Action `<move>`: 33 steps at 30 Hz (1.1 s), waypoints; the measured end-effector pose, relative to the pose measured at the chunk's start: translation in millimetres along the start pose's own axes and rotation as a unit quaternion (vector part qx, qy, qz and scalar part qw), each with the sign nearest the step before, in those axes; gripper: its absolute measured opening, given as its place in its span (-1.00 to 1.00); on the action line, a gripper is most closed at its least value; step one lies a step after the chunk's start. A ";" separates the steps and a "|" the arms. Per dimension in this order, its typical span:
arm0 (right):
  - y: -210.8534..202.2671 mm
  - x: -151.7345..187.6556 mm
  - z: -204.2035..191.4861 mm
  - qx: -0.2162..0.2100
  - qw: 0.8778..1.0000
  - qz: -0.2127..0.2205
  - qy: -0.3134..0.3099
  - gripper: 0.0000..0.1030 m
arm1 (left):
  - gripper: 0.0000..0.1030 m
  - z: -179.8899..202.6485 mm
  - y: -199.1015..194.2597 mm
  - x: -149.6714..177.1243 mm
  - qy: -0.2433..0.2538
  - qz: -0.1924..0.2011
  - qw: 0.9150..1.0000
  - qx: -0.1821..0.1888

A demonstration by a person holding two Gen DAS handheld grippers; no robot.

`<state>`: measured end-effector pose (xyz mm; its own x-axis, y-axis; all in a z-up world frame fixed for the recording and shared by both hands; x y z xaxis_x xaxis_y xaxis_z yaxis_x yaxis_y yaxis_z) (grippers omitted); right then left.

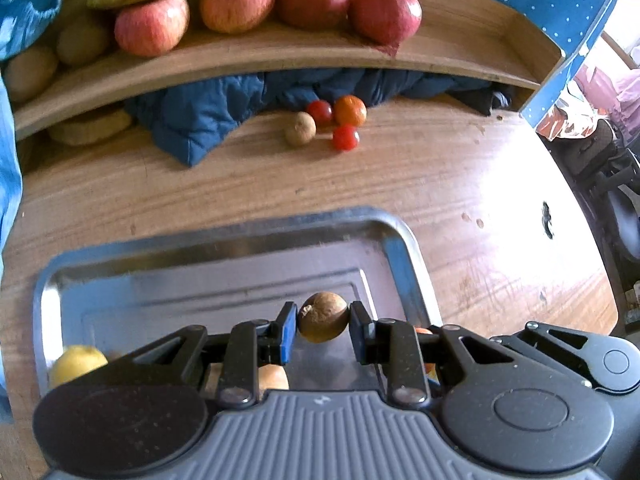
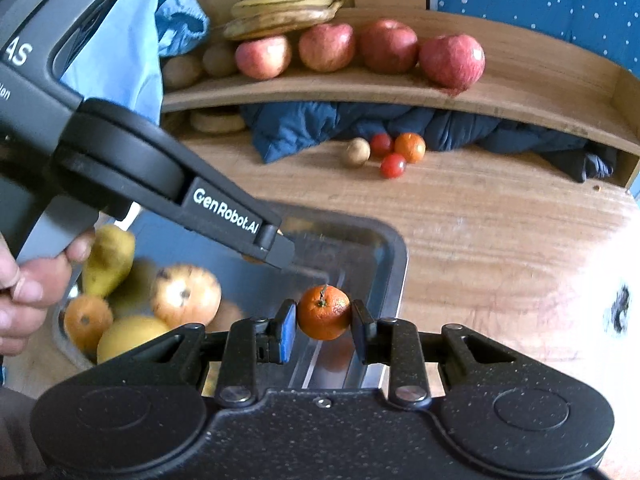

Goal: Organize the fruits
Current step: 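Carry the kiwi with left tool while right tool carries the mandarin to the tray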

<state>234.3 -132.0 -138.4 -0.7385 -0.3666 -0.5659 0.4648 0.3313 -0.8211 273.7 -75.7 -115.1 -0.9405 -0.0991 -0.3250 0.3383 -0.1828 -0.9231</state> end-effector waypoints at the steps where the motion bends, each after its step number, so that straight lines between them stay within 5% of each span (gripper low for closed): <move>1: -1.0 3.7 -0.7 -0.002 1.000 -0.005 0.000 -0.41 | -0.41 1.0 -0.3 3.2 -0.001 -0.001 1.000 0.000; 33: -25.9 50.3 -18.0 -0.038 0.998 -0.049 -0.032 -0.40 | -0.40 9.4 -7.0 61.9 -0.043 -0.031 0.998 -0.013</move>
<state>176.3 -143.4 -144.3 -0.7452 -0.4541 -0.4883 0.3509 0.3556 -0.8663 213.4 -89.7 -126.8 -0.9532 -0.1729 -0.2482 0.2766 -0.1668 -0.9464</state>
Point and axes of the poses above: each gripper's, at about its wrist camera, not at the fingertips, and y roughly the way its jaws point, z to its right, x to its underside, the point moved 5 cm from there along y, roughly the way its jaws point, and after that the axes turned 3 degrees about -y, right-handed, at the moved point
